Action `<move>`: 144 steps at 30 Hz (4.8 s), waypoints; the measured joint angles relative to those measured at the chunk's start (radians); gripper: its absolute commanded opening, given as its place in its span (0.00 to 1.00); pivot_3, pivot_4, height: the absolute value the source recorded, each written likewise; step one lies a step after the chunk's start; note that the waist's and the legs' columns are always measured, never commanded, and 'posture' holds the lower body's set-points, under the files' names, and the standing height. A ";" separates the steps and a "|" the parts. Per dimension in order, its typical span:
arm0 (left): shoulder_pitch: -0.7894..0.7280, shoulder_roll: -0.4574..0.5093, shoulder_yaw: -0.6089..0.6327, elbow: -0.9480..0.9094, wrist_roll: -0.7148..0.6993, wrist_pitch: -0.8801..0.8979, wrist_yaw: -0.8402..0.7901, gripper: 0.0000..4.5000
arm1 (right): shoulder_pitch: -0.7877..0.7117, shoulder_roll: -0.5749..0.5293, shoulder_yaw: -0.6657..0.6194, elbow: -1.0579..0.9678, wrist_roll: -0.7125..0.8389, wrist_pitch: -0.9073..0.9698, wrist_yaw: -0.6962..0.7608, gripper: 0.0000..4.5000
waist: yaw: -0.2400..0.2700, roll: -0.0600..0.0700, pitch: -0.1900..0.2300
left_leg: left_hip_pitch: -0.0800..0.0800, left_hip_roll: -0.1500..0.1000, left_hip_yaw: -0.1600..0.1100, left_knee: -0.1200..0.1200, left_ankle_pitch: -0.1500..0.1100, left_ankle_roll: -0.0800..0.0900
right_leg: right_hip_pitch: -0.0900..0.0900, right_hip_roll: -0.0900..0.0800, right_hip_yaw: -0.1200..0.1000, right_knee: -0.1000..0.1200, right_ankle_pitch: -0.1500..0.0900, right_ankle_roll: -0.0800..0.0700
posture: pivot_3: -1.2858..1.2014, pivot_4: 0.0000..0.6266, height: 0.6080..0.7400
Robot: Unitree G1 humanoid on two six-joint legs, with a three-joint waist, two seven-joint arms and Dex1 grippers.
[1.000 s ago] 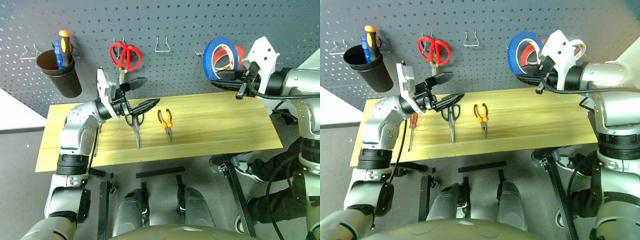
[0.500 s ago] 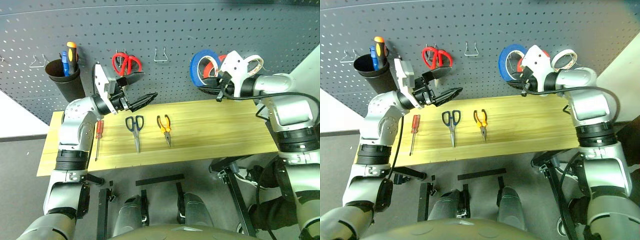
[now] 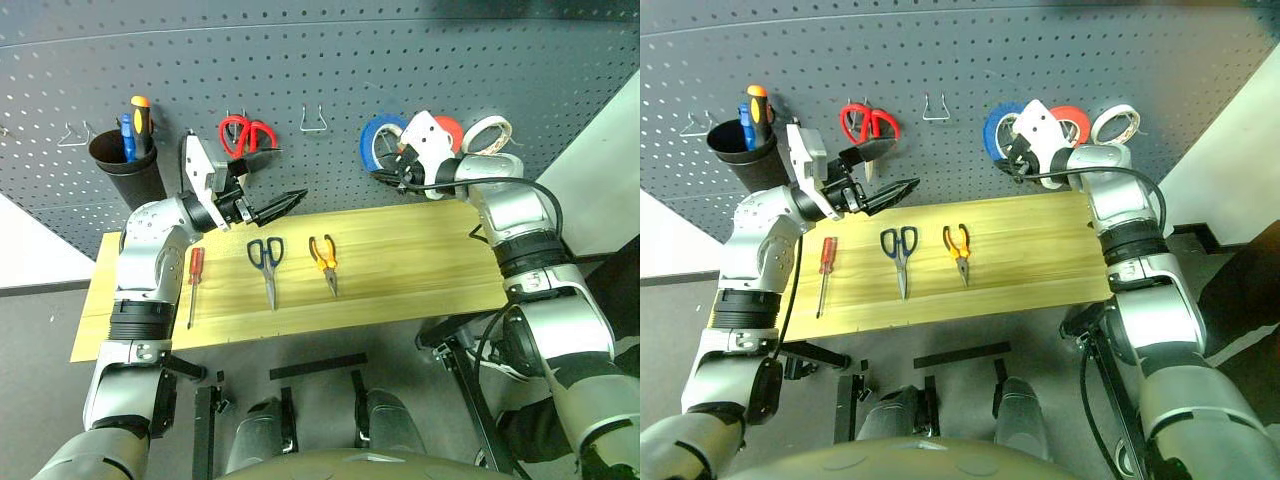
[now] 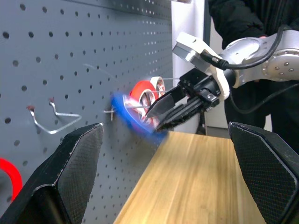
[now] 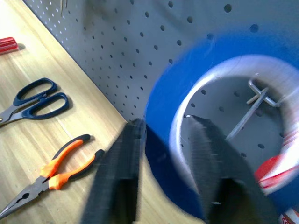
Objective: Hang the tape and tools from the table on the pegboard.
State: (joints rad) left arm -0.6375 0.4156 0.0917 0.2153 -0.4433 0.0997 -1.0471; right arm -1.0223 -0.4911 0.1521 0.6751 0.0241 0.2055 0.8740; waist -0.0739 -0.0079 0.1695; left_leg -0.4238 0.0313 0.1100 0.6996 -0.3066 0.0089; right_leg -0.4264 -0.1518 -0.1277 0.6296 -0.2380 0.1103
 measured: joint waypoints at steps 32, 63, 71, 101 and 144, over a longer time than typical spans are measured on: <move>0.133 0.191 -0.080 0.178 0.197 -0.025 -0.038 1.00 | 0.073 0.214 0.027 -0.260 0.155 0.859 -0.246 0.99 | 0.002 0.004 -0.009 | 0.016 0.001 0.002 -0.002 -0.001 0.001 | 0.013 0.001 0.006 0.001 0.000 0.000 | 0.50 0.35 1.00; 0.200 0.167 -0.155 0.082 0.260 0.092 0.028 1.00 | -0.191 0.424 -0.041 0.442 0.013 0.463 -0.435 0.99 | 0.036 0.007 0.184 | 0.003 0.001 0.003 -0.002 -0.001 0.001 | -0.007 0.000 0.009 0.006 0.000 0.000 | 0.54 0.65 1.00; 0.205 0.177 -0.154 0.064 0.260 0.093 0.030 1.00 | -0.190 0.440 -0.030 0.459 -0.034 0.440 -0.436 0.99 | 0.036 0.009 0.185 | 0.002 0.001 0.004 -0.002 0.000 0.001 | -0.008 0.000 0.009 0.006 0.000 0.000 | 0.54 0.63 1.00; 0.202 0.190 -0.135 0.105 0.258 0.061 0.052 1.00 | -0.172 0.433 0.048 0.463 -0.150 0.471 -0.368 0.46 | 0.041 0.005 0.182 | 0.002 0.002 0.009 -0.003 0.000 0.000 | -0.008 0.000 0.009 0.004 0.000 0.000 | 0.53 0.45 1.00; 0.150 0.132 0.203 -0.134 -0.191 0.024 0.016 1.00 | -0.204 0.388 -0.383 -0.455 0.339 0.609 -0.420 0.46 | 0.014 -0.005 -0.011 | 0.003 0.000 0.004 -0.002 0.001 -0.001 | -0.001 0.001 0.004 0.001 0.001 0.001 | 0.52 0.07 1.00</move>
State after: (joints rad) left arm -0.4874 0.5477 0.2946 0.0817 -0.6345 0.1239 -1.0310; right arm -1.2268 -0.1034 -0.2305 0.2199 0.3630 0.8141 0.4541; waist -0.0597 -0.0129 0.1588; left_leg -0.4204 0.0315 0.1142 0.6973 -0.3060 0.0078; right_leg -0.4271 -0.1505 -0.1234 0.6305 -0.2372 0.1109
